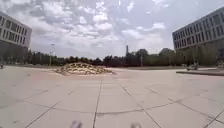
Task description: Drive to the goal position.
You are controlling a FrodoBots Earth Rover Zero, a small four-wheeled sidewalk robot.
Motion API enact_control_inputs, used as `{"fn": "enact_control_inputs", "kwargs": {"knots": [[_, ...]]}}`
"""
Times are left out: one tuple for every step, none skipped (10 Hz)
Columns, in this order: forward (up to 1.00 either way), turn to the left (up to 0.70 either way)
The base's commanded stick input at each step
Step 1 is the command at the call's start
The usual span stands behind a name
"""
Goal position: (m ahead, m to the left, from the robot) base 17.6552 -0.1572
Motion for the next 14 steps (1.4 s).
{"fn": "enact_control_inputs", "kwargs": {"knots": [[0.87,0.05],[0.99,-0.29],[0.99,-0.31],[0.99,-0.32],[0.99,-0.34],[0.99,-0.39],[0.88,0.05],[0.27,0.06],[0.07,0.02],[0.08,0.02],[0.08,0.02],[0.08,0.02],[0.08,0.02],[0.08,0.02]]}}
